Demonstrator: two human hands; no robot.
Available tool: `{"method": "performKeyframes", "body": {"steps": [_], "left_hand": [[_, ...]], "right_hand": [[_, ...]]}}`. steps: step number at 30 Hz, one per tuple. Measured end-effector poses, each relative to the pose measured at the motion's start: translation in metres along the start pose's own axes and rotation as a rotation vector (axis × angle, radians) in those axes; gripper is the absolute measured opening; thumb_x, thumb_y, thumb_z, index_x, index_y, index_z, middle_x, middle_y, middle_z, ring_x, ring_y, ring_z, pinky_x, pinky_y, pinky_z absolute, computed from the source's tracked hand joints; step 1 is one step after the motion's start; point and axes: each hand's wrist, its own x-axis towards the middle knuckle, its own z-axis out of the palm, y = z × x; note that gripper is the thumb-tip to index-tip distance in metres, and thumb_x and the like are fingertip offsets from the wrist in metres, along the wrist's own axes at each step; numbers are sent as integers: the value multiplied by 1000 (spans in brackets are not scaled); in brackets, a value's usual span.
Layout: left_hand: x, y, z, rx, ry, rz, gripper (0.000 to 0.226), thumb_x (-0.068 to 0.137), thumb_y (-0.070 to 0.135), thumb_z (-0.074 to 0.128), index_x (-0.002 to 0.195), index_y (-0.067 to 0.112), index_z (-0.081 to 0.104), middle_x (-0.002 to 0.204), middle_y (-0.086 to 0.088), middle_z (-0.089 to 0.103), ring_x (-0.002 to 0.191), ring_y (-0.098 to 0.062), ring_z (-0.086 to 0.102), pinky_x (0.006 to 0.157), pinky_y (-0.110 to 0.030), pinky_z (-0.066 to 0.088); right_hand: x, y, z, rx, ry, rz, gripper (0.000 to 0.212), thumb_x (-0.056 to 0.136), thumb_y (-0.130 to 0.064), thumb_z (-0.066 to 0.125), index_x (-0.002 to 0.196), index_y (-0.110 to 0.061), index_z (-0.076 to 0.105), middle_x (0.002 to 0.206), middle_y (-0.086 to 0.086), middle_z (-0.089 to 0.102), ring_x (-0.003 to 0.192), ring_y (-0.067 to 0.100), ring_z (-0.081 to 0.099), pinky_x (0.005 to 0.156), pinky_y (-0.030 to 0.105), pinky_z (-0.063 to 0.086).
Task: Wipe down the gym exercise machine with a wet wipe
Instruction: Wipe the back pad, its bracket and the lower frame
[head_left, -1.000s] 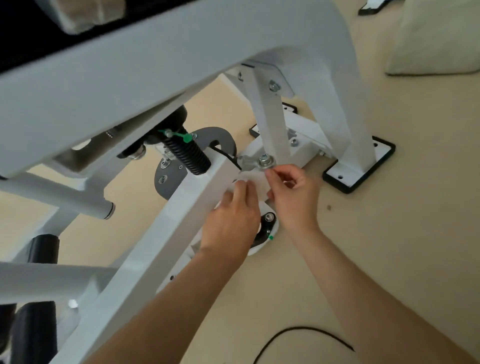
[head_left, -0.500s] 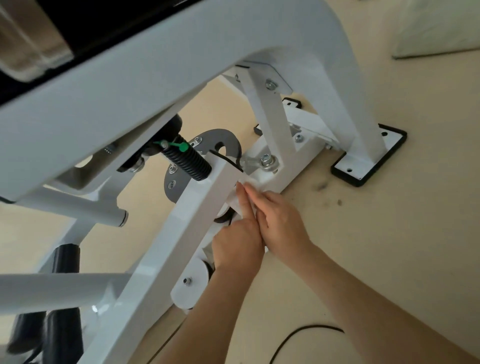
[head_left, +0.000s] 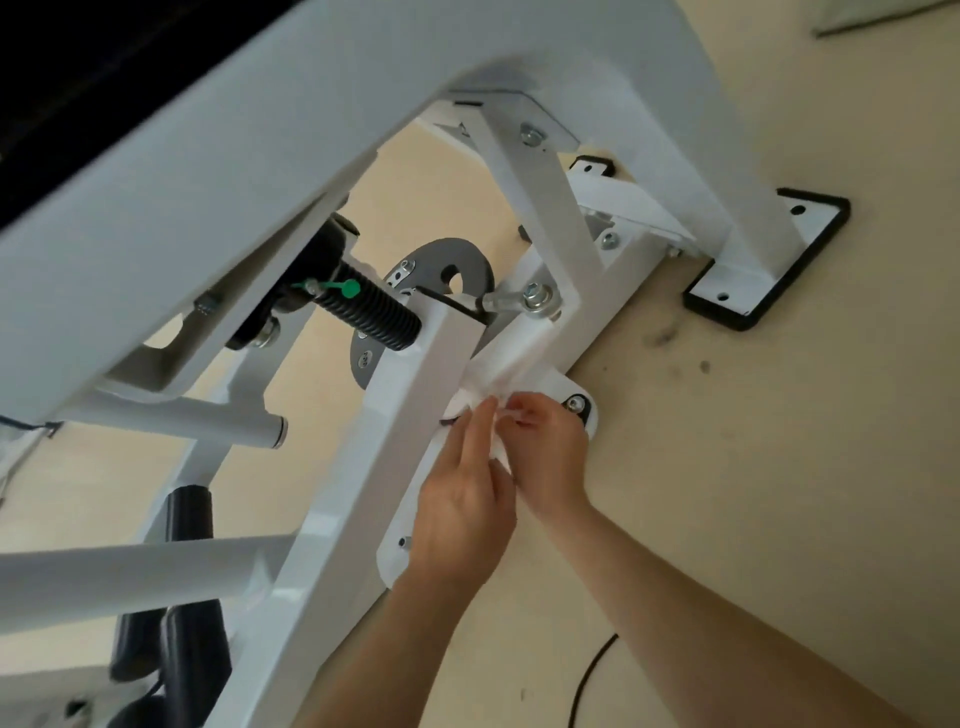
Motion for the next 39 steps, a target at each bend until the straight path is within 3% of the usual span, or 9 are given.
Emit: {"method": "performKeyframes", "body": {"steps": [5,9,13,18,21,24,28,31,39], "left_hand": [[28,-5,11,197,-83,145,30,83,4,61,112,6,65,112,-9,61,85,-26,66,63,-33,54],[19,-6,21,165,-157,111,43,75,-4,66,117,6,64,107,-10,61,83,-27,65,63,-31,52],[11,-15,34,18,-239,-123,45,84,3,58,127,14,59,124,-4,55,97,-19,61,79,-37,55],[16,-6,27,-204,-156,-331,55,83,-8,49,127,26,55,123,8,52,94,2,55,77,-1,40],[20,0,21,-483,30,-523,44,87,-4,54,111,33,60,113,9,60,91,0,64,75,-16,51],[4,9,24,-514,139,-656,35,87,6,60,105,35,53,106,11,59,87,-5,64,67,-15,50],[-4,12,39,-417,-104,-658,32,88,7,55,102,34,62,101,5,65,78,-3,62,54,-9,43],[15,10,50,-567,-114,-806,33,89,7,54,115,25,65,104,10,67,85,-2,65,73,-17,52],[32,3,88,-1009,85,-1098,36,84,-1,67,115,11,56,107,-9,69,90,-20,69,74,-30,57]], "right_hand": [[4,24,4,-181,-47,86,17,81,-19,53,66,-24,56,63,-12,56,60,3,52,58,11,34],[19,41,-12,-178,42,298,25,86,-4,49,97,-14,71,95,1,69,88,20,60,73,26,41],[23,44,-7,-267,-82,125,35,93,-3,47,125,-8,63,120,12,58,108,26,57,91,25,41],[11,24,4,-41,-44,119,26,94,-8,55,117,-12,68,110,9,60,101,18,60,88,22,44],[8,6,5,53,-83,25,19,91,-9,60,106,-12,71,98,8,64,88,14,59,80,20,45],[12,20,-4,-145,-105,0,33,91,-8,58,123,-12,65,101,6,61,93,18,59,82,23,46],[28,40,-25,-751,-265,-138,23,88,-12,62,111,-8,62,108,8,57,98,25,59,77,30,46],[33,33,-33,-1033,-350,-258,24,87,-16,66,109,-10,60,111,8,57,103,25,58,81,32,47],[5,48,-48,-659,-513,-51,60,97,-16,46,153,-10,22,133,17,38,120,34,42,98,42,43]]}}
